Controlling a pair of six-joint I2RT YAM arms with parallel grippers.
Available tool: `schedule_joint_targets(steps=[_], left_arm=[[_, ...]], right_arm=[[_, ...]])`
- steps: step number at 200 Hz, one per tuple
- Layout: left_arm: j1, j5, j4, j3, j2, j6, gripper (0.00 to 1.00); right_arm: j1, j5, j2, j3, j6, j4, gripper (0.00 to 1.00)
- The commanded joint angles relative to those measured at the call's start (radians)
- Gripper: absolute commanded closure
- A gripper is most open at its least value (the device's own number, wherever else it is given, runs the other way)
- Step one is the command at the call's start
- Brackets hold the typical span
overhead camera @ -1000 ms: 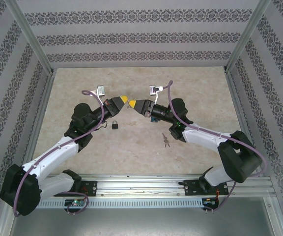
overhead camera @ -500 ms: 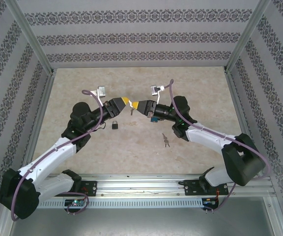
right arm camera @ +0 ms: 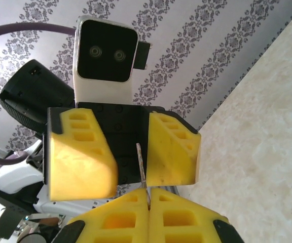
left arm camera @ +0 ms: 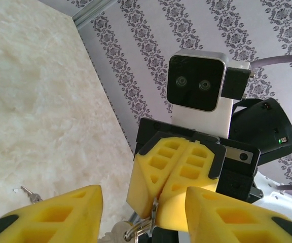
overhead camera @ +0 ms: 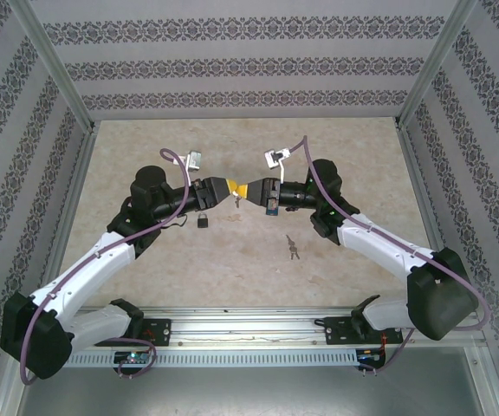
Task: Unlock with the key
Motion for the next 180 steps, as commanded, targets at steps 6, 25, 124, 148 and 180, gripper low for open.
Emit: schedule_joint_targets(steps=[6,25,124,148,180], left_arm=[[0.008,0.015,-0.027,0.029,-0.019,0.039,0.62],[0.010,0.016,-0.033,0.025,-0.025,0.040,0.66],[0.014,0.057,0.070,-0.007,-0.009,0.007,1.00],[0.014,0.045,0.090,-0.019,-0.004,-0.010,0.91],[0.016,0.036,0.108,-0.031,-0.013,-0.020,0.77]], right_arm=[[-0.011,-0.057,-0.012,0.036,-0.041,-0.030,1.00],[-0.019,-0.072,-0.013,0.043,-0.053,-0.056,1.00],[-0.039,-0.106,-0.005,0.053,-0.051,-0.066,1.00],[-0.039,-0.118,-0.005,0.051,-0.045,-0.049,1.00],[-0.040,-0.135,-0.003,0.055,-0.054,-0.068,1.00]])
